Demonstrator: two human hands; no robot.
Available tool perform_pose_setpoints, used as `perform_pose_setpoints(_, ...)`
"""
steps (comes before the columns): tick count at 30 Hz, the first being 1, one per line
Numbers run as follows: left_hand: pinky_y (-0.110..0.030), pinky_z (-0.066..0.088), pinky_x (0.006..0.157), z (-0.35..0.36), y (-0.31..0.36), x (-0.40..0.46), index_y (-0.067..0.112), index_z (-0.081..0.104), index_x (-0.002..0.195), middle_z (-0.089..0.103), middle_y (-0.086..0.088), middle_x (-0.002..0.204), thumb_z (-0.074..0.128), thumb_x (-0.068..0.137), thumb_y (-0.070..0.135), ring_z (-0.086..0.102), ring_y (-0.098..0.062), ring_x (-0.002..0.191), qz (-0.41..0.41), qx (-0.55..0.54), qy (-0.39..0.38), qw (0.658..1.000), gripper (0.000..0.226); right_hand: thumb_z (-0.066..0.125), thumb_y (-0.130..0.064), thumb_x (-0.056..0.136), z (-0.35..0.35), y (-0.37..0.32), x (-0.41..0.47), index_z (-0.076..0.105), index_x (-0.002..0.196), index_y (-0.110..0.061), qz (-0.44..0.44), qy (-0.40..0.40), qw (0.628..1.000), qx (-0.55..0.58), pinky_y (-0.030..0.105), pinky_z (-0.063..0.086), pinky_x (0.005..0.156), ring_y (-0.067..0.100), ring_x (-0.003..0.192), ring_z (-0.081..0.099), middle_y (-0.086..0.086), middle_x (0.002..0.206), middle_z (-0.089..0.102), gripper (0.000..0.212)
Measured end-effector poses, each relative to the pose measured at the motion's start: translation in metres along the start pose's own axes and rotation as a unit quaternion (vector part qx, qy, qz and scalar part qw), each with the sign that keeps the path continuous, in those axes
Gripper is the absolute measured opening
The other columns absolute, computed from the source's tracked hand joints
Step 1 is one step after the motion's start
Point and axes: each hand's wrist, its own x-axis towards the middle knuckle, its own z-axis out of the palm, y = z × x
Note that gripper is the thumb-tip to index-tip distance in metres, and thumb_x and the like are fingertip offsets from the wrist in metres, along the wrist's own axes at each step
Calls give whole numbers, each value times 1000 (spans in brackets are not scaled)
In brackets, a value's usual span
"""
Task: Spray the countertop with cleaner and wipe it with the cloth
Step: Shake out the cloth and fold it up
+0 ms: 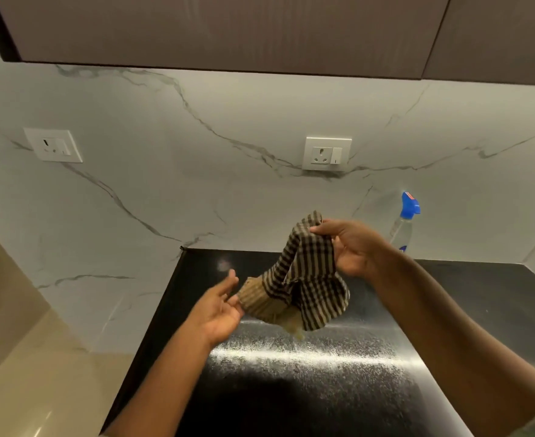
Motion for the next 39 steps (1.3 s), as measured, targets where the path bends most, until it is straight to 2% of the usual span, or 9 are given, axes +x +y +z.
perform_pose_setpoints(7, -27, 56, 87, -40, -42, 15, 14, 39, 151, 72, -24, 120, 100, 31, -13, 70, -24, 111, -21, -70, -42, 996, 137, 60, 9, 91, -13, 8, 5, 69, 115, -5, 16, -2, 999, 44, 37, 62, 83, 25, 86, 74, 19, 104, 76, 29)
perform_pose_setpoints(10, -38, 65, 69, -37, -64, 11, 20, 34, 155, 65, -26, 132, 94, 59, -7, 64, -33, 118, -60, -56, -62, 995, 117, 60, 7, 92, -10, 10, 5, 73, 110, -4, 10, -27, 999, 29, 33, 62, 81, 23, 85, 74, 17, 101, 77, 26)
perform_pose_setpoints(15, -46, 41, 115, -14, -68, 8, 28, 48, 150, 67, -18, 135, 69, 80, -6, 59, -36, 130, 63, 54, -92, 992, 80, 76, -3, 73, -9, 6, 6, 75, 111, -5, -25, -53, 998, 1, 36, 62, 82, 24, 100, 72, 14, 123, 70, 38)
perform_pose_setpoints(21, -36, 60, 86, -8, -13, 9, 23, 66, 133, 66, -9, 128, 64, 77, -11, 62, -26, 116, 187, 107, -101, 971, 66, 79, 1, 64, -25, 2, 13, 59, 132, 0, -58, -25, 997, -41, 36, 54, 100, 29, 119, 63, 16, 132, 63, 72)
perform_pose_setpoints(25, -39, 58, 97, 0, 17, 1, 34, 37, 157, 69, -1, 130, 71, 76, -9, 62, -24, 127, 264, 285, -124, 913, 98, 74, 6, 73, -33, 7, 15, 65, 109, 1, -34, -24, 998, -52, 30, 62, 66, 23, 84, 76, 13, 101, 72, 37)
perform_pose_setpoints(29, -48, 55, 103, 24, 46, -21, 47, -6, 160, 71, -6, 125, 72, 83, -12, 70, -18, 115, 419, 405, -116, 804, 125, 63, 11, 85, -24, -1, 1, 63, 117, 1, -93, -37, 994, -36, 30, 62, 67, 23, 86, 77, 13, 105, 73, 33)
perform_pose_setpoints(33, -39, 61, 86, 47, 73, -61, 28, -18, 161, 78, -1, 98, 83, 76, -7, 76, -19, 89, 618, 346, -72, 702, 136, 71, 11, 83, -16, -9, -56, 40, 143, -30, -481, -33, 843, -238, 22, 60, 80, 9, 102, 74, -14, 102, 78, 79)
perform_pose_setpoints(36, -29, 59, 84, 59, 72, -90, 22, 4, 164, 75, 10, 108, 88, 77, 11, 73, -14, 91, 700, 276, -65, 655, 122, 72, 4, 87, -13, 6, -75, 51, 131, -22, -655, -23, 709, -262, 30, 59, 91, 14, 109, 73, -19, 112, 75, 55)
perform_pose_setpoints(39, -39, 60, 91, 67, 70, -96, 19, 57, 144, 76, 11, 115, 80, 79, 56, 74, -16, 102, 593, 184, -143, 771, 79, 60, 3, 90, -12, 19, -52, 63, 109, -11, -668, -36, 715, -203, 49, 57, 94, 33, 110, 72, 9, 115, 75, 24)
